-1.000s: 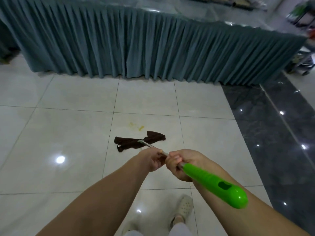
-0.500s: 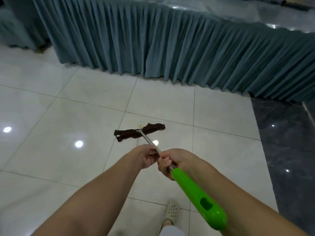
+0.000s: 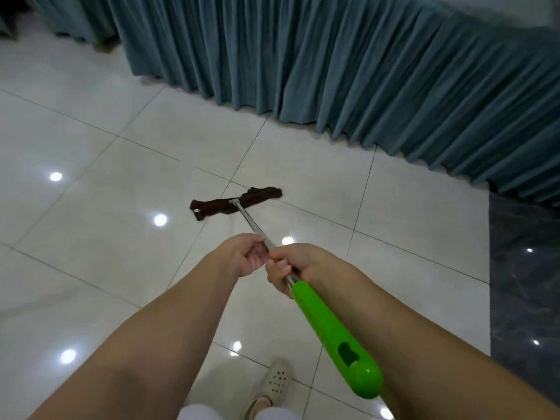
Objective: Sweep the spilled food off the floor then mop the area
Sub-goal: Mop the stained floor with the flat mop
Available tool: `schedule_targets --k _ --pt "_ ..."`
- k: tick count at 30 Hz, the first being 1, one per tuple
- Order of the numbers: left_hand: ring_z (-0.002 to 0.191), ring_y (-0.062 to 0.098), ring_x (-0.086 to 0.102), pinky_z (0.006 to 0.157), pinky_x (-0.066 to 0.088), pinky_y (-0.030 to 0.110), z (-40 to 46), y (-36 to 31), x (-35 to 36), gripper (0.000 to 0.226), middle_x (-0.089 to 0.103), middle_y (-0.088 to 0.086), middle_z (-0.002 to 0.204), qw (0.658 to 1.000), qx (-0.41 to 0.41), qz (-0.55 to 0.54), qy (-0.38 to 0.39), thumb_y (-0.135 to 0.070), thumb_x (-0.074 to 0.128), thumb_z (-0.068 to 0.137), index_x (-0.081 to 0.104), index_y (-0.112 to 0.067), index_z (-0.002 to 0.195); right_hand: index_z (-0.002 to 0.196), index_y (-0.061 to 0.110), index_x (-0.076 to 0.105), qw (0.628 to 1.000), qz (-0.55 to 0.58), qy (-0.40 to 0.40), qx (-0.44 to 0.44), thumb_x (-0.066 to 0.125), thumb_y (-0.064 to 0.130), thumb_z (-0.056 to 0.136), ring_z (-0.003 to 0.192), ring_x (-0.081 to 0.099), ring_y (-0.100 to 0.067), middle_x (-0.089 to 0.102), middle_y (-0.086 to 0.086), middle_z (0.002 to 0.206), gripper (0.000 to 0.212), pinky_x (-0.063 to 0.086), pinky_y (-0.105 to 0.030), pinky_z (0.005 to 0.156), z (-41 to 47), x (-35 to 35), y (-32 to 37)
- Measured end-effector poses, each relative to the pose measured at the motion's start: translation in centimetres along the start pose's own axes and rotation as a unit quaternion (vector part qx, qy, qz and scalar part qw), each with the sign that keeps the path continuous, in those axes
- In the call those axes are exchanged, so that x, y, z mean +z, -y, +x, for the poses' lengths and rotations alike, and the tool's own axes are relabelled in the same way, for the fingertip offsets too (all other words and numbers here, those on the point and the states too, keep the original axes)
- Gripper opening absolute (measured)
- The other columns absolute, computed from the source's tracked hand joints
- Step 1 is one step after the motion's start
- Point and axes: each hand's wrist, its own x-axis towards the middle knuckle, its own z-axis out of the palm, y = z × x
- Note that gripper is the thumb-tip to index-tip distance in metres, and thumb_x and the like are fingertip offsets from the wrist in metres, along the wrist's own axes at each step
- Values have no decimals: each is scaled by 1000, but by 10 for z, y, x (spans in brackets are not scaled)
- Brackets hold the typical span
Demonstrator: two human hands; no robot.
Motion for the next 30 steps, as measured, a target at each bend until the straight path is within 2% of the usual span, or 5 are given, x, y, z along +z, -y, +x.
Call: schedule_targets --k 6,12,20,26,30 --pt "42 20 66 89 51 32 8 23 27 25 65 16 53 999 -2 -17 36 -7 42 98 54 5 79 67 8 43 1000 7 1 8 43 5 96 21 32 -7 41 -2 48 29 25 -9 24 -15 -38 1" --pt "80 32 64 72 51 41 -13 44 59 17 60 31 91 996 -24 -17 87 1 33 97 48 9 94 69 11 46 999 37 -10 10 47 6 96 22 34 -9 40 -4 50 27 27 -9 24 -60 -75 -4" --pt "75 32 61 89 47 43 -27 55 91 18 59 28 84 991 -62 -56 107 0 37 98 48 11 89 59 9 44 999 -9 -19 40 48 12 96 22 31 -7 33 -1 40 38 26 -9 24 -102 -93 9" --pt "64 24 54 55 52 34 -6 34 103 26 53 17 76 987 -96 -112 70 -13 37 101 48 5 85 68 10 40 994 -93 -41 32 39 3 95 25 31 -6 32 1 57 27 26 -9 25 -86 -85 37" --pt "64 24 55 57 47 32 14 1 111 27 54 17 75 987 -89 -121 49 -15 37 101 48 4 85 76 13 42 993 -109 -35 22 37 3 96 27 31 -6 30 0 62 22 26 -9 25 -74 -74 76"
